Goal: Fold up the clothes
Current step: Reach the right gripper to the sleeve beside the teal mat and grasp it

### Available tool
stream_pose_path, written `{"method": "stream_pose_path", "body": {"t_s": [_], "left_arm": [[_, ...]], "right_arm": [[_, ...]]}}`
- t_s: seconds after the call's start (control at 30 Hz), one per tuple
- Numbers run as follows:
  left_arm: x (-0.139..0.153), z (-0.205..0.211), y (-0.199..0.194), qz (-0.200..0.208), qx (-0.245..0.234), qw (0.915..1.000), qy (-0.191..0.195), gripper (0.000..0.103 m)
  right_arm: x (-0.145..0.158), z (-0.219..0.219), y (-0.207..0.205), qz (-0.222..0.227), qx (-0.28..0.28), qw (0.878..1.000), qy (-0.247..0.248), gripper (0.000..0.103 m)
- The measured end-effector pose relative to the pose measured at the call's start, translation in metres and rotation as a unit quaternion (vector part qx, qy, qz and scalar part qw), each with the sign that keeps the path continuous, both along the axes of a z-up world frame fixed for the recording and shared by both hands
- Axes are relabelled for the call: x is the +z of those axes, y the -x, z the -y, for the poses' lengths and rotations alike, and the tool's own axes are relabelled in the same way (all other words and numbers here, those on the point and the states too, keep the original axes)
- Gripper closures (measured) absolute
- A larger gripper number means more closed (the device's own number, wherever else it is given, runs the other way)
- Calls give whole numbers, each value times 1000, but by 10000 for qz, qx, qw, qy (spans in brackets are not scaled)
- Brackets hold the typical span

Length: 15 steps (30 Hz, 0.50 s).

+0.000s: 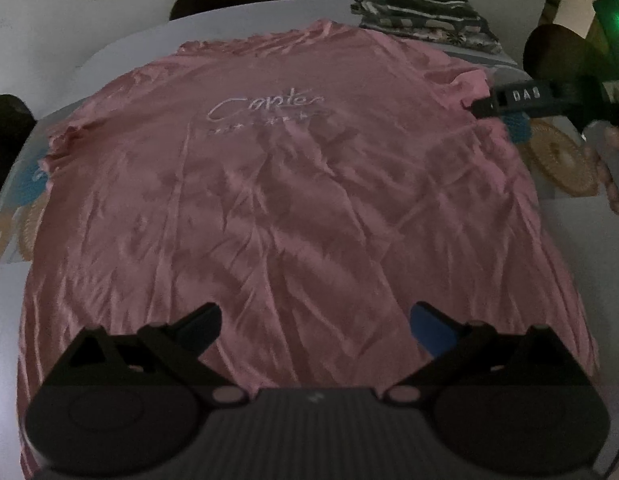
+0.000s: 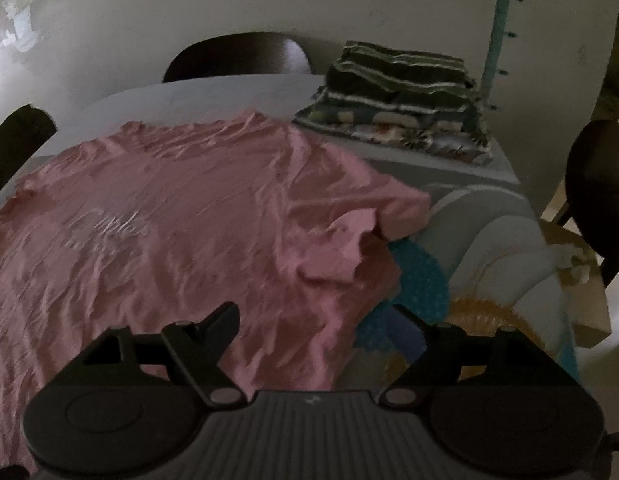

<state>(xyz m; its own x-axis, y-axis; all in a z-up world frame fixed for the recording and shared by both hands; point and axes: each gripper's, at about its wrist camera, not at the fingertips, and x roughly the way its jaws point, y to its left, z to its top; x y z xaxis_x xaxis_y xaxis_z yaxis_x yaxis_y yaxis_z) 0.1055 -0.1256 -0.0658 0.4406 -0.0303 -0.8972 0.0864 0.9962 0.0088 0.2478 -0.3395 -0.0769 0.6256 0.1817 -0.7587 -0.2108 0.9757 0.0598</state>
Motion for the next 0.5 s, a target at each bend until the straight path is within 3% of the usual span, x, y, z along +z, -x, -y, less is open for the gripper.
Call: {"method": "stream_pose_path", "body": {"t_s": [0.3,0.5], "left_arm": [[-10,5,-21,-17,-313,9995,-24,1],[-13,9,-41,47,-396,9992,-43,1]], "right_arm": [[2,20,-47,-26,-386,9992,102,40],[3,26,-75,-49,-486,9988,94,43]]}}
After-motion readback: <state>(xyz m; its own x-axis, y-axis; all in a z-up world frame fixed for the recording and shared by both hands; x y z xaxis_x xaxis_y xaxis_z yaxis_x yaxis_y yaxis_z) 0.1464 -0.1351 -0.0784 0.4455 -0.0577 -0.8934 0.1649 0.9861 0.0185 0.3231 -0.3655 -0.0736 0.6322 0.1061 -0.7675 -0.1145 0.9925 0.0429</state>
